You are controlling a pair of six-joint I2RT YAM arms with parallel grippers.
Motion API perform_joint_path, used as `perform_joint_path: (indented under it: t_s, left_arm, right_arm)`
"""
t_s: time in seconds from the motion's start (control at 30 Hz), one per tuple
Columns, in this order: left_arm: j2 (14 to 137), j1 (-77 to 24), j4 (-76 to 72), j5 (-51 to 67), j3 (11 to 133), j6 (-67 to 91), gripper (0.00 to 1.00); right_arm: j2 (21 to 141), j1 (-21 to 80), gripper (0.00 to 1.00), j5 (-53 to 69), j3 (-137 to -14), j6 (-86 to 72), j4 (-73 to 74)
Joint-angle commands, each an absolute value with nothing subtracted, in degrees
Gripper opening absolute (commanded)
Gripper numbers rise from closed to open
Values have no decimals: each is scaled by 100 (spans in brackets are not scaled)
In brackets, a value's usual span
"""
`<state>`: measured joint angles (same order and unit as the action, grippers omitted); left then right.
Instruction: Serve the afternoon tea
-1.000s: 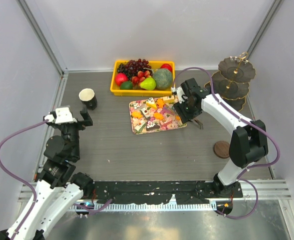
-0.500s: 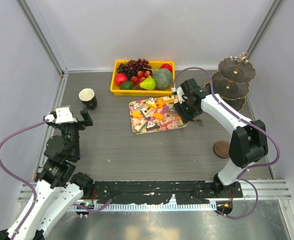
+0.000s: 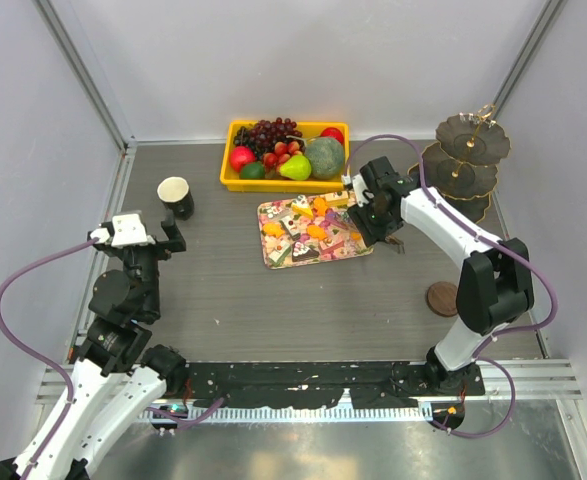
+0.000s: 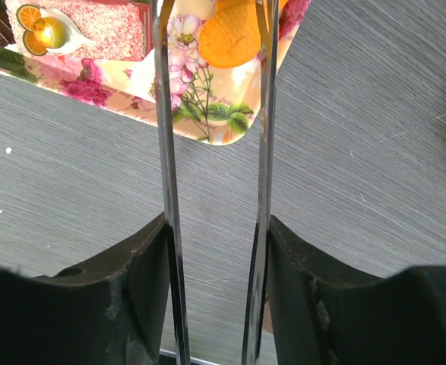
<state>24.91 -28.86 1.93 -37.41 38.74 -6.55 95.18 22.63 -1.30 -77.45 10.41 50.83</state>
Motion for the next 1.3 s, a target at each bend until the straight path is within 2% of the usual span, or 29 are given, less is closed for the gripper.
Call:
perform_joint_path:
  t_s: [0.0, 0.5, 0.9, 1.27]
  left_arm:
    - [2531, -2865, -149, -3718, 3867, -694, 99]
    - [2461, -2865, -167, -3726, 3858, -686, 99]
    - [2312, -2865, -176, -3700, 3850, -624, 99]
    - [2259, -2865, -167, -3665, 3850, -598, 99]
  right_arm:
    - [9571, 2241, 49, -88, -7779, 1011, 4939]
    - [8464, 2224, 32, -316, -7673, 475, 5203]
    - [7752, 1311, 29, -940, -7225, -448, 5134]
    - [7822, 264, 28, -580, -6759, -747, 4263]
